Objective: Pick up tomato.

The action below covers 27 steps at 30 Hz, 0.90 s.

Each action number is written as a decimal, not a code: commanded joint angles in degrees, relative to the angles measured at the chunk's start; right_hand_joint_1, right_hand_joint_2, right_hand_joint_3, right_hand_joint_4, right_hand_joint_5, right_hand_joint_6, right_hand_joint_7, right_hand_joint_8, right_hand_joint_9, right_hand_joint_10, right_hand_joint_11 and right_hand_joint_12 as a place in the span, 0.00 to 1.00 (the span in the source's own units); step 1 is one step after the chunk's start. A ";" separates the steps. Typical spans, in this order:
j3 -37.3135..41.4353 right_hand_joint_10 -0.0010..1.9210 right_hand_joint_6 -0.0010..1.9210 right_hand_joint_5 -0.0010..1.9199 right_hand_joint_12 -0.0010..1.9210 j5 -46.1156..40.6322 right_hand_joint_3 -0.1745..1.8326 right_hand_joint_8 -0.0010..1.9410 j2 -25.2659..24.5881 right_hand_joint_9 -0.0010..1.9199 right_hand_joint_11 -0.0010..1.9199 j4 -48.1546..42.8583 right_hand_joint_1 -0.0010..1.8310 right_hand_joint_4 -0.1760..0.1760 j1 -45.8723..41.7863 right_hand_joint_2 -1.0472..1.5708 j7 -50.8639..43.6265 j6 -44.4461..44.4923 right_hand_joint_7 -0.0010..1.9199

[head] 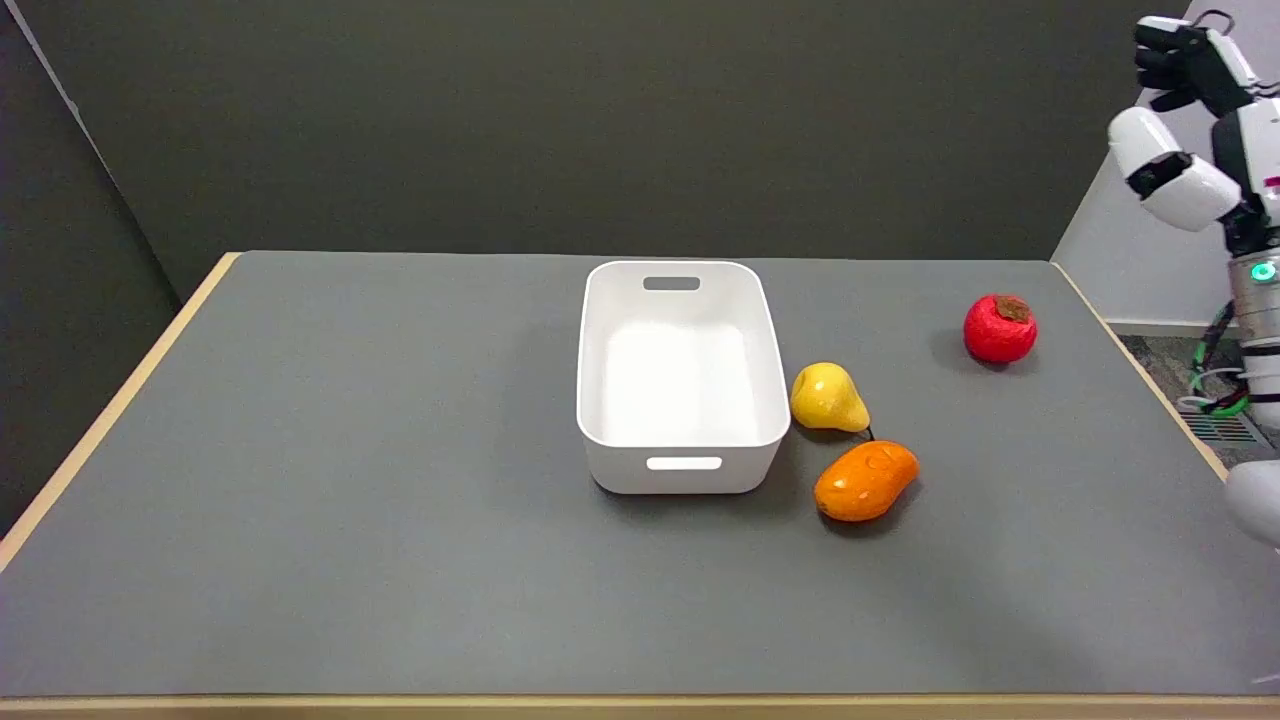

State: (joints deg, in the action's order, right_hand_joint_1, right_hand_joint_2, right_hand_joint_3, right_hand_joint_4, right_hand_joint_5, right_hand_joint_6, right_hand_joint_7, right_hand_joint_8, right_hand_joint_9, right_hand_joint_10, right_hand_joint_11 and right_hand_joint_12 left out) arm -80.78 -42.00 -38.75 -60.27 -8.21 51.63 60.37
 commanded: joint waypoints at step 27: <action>1.50 0.38 0.26 0.13 0.67 4.59 0.54 0.20 0.56 0.17 0.11 2.11 0.16 0.89 -1.10 0.64 -36.62 -14.79 0.20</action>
State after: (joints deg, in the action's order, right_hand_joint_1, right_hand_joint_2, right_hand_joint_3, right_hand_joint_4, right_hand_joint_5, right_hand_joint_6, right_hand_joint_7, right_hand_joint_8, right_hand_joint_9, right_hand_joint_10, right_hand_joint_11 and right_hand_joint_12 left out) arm -78.53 -38.68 -37.10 -51.13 -8.77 47.59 59.74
